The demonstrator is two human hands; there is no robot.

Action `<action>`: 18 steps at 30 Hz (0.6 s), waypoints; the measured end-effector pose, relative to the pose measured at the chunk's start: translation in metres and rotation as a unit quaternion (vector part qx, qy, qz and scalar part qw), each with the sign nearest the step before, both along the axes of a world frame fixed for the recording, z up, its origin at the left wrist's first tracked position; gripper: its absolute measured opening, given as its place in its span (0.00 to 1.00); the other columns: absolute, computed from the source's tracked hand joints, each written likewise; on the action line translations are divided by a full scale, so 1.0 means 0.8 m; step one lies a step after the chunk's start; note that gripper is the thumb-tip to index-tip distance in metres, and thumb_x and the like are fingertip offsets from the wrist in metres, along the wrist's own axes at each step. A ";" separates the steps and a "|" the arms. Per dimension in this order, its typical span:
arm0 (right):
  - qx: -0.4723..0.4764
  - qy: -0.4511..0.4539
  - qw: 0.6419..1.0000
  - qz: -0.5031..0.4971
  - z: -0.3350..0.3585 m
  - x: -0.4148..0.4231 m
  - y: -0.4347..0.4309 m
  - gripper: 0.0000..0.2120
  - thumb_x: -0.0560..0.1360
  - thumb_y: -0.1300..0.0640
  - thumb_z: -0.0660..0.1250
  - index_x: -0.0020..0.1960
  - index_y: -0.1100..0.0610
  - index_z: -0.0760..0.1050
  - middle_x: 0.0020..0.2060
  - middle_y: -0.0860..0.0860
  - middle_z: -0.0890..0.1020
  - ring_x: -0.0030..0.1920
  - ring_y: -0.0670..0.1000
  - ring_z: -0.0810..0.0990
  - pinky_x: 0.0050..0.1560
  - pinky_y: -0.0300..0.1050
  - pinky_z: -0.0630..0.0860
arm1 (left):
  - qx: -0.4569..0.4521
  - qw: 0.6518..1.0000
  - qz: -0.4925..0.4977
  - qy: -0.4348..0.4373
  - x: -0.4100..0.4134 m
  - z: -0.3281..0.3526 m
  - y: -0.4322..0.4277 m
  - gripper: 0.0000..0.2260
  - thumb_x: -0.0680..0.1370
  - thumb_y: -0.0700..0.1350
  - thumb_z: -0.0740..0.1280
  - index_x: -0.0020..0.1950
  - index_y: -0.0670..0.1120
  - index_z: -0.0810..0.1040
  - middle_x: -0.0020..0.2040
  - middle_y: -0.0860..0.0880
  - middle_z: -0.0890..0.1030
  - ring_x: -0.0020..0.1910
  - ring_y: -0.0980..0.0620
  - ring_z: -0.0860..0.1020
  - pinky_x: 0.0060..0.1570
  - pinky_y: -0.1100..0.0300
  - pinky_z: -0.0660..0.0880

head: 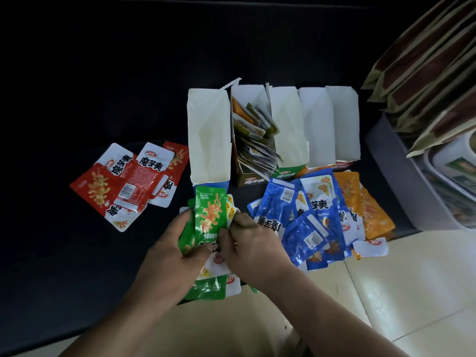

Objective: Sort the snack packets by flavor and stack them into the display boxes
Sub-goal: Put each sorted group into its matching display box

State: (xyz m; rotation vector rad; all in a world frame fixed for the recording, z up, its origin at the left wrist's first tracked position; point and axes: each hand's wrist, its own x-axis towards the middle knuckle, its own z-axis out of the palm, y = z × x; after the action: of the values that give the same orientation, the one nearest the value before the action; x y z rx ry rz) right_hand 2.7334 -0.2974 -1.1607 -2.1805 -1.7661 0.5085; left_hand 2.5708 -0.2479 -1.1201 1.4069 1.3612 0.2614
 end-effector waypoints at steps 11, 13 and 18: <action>0.015 0.272 0.960 -0.066 0.084 0.011 -0.022 0.18 0.81 0.39 0.61 0.51 0.54 0.78 0.36 0.52 0.80 0.32 0.53 0.77 0.32 0.46 0.72 | -0.026 0.996 0.079 -0.040 -0.002 0.076 -0.014 0.29 0.68 0.63 0.80 0.65 0.76 0.73 0.59 0.64 0.83 0.61 0.52 0.83 0.63 0.39 0.77; -0.011 0.398 0.914 -0.082 0.099 0.018 -0.035 0.14 0.83 0.44 0.63 0.51 0.55 0.76 0.36 0.55 0.82 0.32 0.55 0.78 0.32 0.49 0.72 | -0.042 0.994 0.070 -0.068 0.013 0.088 -0.020 0.26 0.69 0.61 0.79 0.64 0.74 0.75 0.59 0.61 0.84 0.58 0.52 0.84 0.61 0.39 0.78; 0.013 0.430 0.885 -0.177 0.117 0.053 -0.061 0.07 0.81 0.53 0.66 0.46 0.53 0.76 0.38 0.54 0.82 0.37 0.54 0.82 0.36 0.49 0.75 | -0.031 0.997 0.010 -0.066 0.066 0.103 -0.038 0.19 0.78 0.54 0.71 0.58 0.79 0.71 0.47 0.79 0.79 0.43 0.74 0.80 0.48 0.57 0.77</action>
State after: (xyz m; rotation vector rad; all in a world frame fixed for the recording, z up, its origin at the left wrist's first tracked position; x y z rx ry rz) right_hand 2.7754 -0.3463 -1.0672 -1.7451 -0.8689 1.1168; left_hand 2.6235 -0.2782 -1.0377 1.3022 1.2649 0.3157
